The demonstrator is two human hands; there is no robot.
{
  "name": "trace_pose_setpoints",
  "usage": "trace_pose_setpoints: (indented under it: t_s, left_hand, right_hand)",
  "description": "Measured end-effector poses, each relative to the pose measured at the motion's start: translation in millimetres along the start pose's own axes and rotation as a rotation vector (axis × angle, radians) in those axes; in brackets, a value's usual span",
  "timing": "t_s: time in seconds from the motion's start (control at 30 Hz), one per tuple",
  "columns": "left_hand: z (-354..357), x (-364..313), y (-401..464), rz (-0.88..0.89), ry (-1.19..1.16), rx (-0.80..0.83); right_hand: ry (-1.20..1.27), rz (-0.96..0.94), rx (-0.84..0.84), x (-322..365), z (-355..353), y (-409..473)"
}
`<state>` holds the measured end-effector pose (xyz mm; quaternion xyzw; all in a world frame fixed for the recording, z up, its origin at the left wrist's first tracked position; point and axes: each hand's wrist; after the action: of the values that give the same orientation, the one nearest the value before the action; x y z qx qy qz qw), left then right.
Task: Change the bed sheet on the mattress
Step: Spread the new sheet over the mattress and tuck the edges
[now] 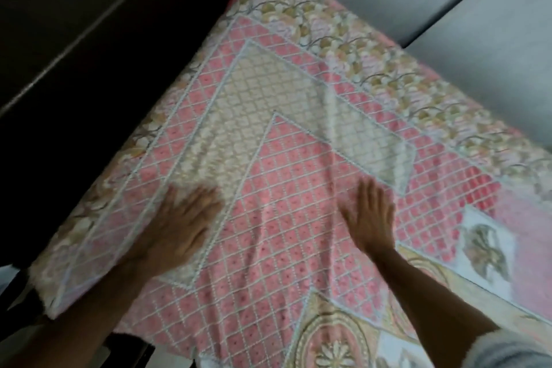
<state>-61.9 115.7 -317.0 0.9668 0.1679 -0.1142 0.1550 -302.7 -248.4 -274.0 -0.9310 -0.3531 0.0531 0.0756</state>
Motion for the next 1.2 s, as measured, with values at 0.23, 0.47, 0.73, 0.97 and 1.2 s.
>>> trace_pose_setpoints:
  t_s: [0.23, 0.47, 0.73, 0.97, 1.2]
  left_hand:
    - [29, -110, 64, 0.021, 0.165, 0.24]
    - [-24, -259, 94, 0.028, 0.198, 0.722]
    - [-84, -560, 162, 0.27, 0.274, 0.443]
    - [-72, -853, 219, 0.649, 0.152, 0.308]
    - [-8, -1106, 266, 0.885, 0.087, 0.26]
  right_hand:
    - [0.025, -0.13, 0.147, -96, 8, -81]
    - [0.052, -0.296, 0.567, -183, -47, -189]
    - [0.176, 0.011, -0.018, -429, -186, -349]
    - [0.132, 0.287, -0.186, -636, -240, -482]
    - [0.099, 0.502, -0.265, -822, -235, -576]
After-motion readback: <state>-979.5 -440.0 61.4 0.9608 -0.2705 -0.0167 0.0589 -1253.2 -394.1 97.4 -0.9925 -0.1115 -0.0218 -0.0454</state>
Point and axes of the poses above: each hand's wrist, its own y-axis towards the middle knuckle, its own z-axis out of the palm, x = y × z, and after that the axes turned 15 degrees about -x, right-handed
